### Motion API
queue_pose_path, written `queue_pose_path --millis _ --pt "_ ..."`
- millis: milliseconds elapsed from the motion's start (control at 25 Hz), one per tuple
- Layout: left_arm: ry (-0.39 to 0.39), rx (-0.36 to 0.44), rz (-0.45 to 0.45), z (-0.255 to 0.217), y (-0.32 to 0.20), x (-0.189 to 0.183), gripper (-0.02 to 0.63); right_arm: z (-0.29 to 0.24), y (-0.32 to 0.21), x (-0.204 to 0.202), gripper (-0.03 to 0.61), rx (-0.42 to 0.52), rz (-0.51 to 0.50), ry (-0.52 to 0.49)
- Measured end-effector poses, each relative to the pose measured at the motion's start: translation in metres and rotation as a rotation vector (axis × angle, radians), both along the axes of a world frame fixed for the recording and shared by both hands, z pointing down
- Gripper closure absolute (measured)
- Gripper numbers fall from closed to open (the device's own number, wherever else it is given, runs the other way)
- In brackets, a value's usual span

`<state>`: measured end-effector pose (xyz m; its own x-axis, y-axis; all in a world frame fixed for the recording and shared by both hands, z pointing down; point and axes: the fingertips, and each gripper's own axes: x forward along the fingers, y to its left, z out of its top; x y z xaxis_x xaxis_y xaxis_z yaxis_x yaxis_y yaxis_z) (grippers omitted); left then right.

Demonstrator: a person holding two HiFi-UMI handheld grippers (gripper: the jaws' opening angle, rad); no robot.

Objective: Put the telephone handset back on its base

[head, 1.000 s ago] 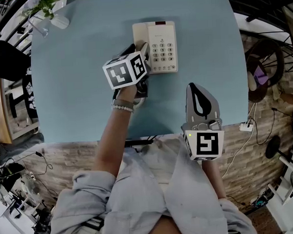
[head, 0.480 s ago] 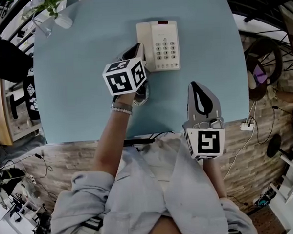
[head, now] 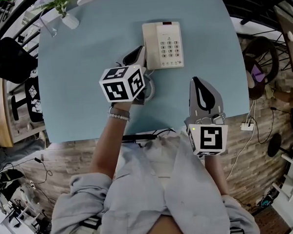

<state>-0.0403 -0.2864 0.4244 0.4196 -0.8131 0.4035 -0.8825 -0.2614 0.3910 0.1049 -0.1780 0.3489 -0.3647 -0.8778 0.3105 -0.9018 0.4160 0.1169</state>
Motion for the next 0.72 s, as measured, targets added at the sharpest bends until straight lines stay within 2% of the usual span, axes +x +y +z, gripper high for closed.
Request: queue_pose_path --millis 560,720 --pt "0.007 0.203 0.120 -0.079 0.059 -0.006 0.611 -0.038 0.027 -0.018 0.572 0.089 0.016 0.001" --pt "-0.018 0.265 0.155 -0.099 0.079 -0.009 0.611 -0.047 0.035 -0.020 0.572 0.117 0.031 -0.015"
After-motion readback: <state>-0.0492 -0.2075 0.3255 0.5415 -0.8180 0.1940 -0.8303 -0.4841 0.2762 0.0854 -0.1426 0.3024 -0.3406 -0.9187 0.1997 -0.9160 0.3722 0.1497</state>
